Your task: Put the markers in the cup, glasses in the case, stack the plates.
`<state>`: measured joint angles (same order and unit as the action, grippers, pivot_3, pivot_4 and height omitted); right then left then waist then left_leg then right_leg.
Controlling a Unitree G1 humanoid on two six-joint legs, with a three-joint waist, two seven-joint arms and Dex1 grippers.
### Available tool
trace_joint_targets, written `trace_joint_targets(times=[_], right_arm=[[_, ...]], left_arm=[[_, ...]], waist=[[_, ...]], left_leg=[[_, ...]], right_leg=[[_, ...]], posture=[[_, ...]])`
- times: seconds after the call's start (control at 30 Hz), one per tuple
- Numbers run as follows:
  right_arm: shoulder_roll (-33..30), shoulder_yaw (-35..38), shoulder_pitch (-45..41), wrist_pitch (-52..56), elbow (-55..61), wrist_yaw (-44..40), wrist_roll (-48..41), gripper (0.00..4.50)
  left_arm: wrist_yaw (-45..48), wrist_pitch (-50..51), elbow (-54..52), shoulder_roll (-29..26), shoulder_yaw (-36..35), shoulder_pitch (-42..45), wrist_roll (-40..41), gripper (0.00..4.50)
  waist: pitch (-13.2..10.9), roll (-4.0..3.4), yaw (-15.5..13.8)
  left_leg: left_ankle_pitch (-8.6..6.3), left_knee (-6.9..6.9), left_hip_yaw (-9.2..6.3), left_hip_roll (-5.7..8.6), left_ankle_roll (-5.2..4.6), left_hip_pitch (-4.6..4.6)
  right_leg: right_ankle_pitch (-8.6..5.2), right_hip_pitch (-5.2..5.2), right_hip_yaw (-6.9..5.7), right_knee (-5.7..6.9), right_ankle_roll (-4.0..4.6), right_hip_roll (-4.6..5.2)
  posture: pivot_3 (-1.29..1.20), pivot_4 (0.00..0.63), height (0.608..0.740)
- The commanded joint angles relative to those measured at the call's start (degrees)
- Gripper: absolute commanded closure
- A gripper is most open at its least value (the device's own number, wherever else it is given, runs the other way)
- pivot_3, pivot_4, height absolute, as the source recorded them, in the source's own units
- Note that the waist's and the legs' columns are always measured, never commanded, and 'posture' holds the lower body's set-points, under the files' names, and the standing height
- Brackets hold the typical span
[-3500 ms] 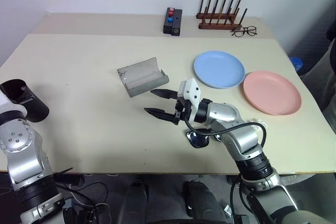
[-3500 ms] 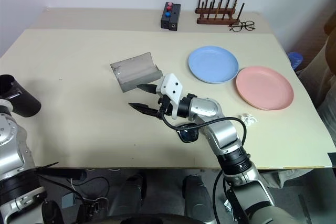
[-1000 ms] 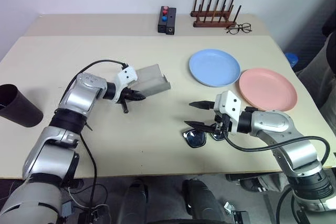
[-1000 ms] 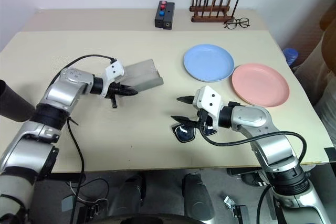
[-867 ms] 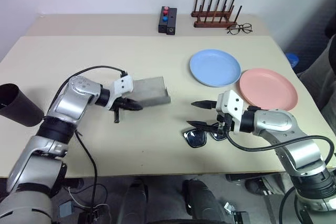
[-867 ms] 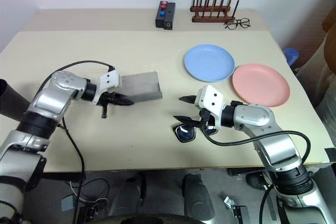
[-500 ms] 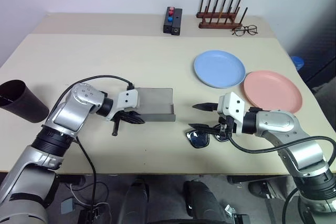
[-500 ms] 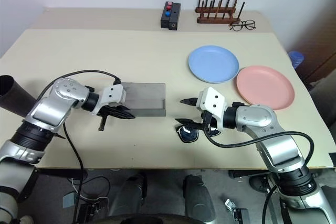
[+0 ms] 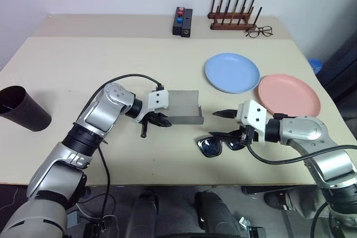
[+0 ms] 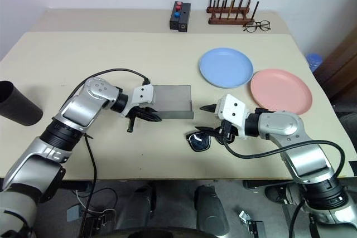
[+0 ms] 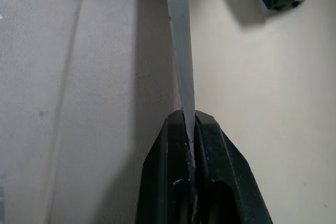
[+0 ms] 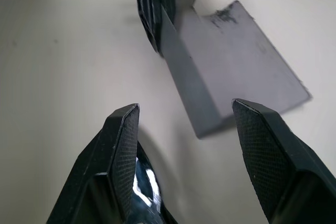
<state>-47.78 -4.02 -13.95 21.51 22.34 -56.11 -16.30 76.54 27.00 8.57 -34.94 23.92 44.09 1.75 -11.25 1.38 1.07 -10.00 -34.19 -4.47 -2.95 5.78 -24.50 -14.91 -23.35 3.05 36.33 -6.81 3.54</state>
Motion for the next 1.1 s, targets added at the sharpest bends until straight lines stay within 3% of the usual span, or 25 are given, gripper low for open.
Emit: trace_joint_targets(times=[0.03, 0.1, 0.4, 0.7, 0.9, 1.1], right_arm=[[-2.77, 0.77, -0.64, -2.61, -0.61, -1.46, 2.51, 1.64], [-4.62, 0.31, -0.71, -4.54, -1.38, -2.52, 4.45, 1.64], [-7.76, -3.43, -3.13, -10.84, -2.37, -5.52, 11.95, 1.64], [-7.55, -6.75, -3.05, -12.03, -0.66, -4.98, 17.93, 1.64], [-7.69, -8.23, -2.26, -14.26, -1.4, -5.01, 21.22, 1.64], [-8.01, -8.32, -1.76, -15.39, -1.72, -5.49, 22.57, 1.64]], left_arm=[[-0.68, 0.78, -2.7, -0.63, -1.27, -0.02, 0.38, 2.63], [-1.18, 2.5, -4.02, -0.47, -3.03, -0.17, 2.34, 1.72], [-7.4, 3.91, -7.49, -3.53, -14.88, -2.32, 7.75, 1.72], [-13.44, 10.24, -29.99, -7.6, -28.41, -26.04, 17.73, 1.72], [-18.67, 9.88, -38.11, -5.95, -32.61, -35.1, 21.78, 1.72], [-21.49, 9.28, -42.11, -6.12, -31.33, -41.06, 22.88, 1.72]], waist=[[0.0, 0.0, -0.15], [0.0, 0.0, -0.21], [-0.01, -0.02, 0.17], [0.0, -0.06, -0.04], [0.01, -0.07, -0.23], [0.01, -0.08, -0.03]], left_leg=[[0.0, 0.0, 0.0, 0.0, 0.0, 0.0], [0.0, -0.01, 0.0, 0.0, 0.0, 0.0], [0.0, 0.01, 0.01, 0.0, 0.0, 0.03], [-0.01, 0.0, 0.05, -0.01, -0.01, 0.03], [-0.01, -0.08, 0.08, 0.0, 0.0, 0.08], [-0.01, -0.05, 0.09, -0.01, -0.01, 0.1]], right_leg=[[0.0, 0.0, 0.0, 0.0, 0.0, 0.01], [0.0, 0.01, 0.0, 0.0, 0.01, 0.01], [0.0, -0.01, 0.0, 0.03, -0.01, 0.0], [-0.02, -0.01, 0.03, 0.03, -0.01, 0.03], [0.0, 0.08, 0.03, -0.02, 0.04, 0.08], [0.0, 0.06, 0.04, -0.01, 0.04, 0.07]], posture=[[0.0, 0.15, 0.738], [0.0, 0.15, 0.738], [0.0, 0.15, 0.738], [0.0, 0.15, 0.738], [0.0, 0.15, 0.738], [0.0, 0.15, 0.738]])
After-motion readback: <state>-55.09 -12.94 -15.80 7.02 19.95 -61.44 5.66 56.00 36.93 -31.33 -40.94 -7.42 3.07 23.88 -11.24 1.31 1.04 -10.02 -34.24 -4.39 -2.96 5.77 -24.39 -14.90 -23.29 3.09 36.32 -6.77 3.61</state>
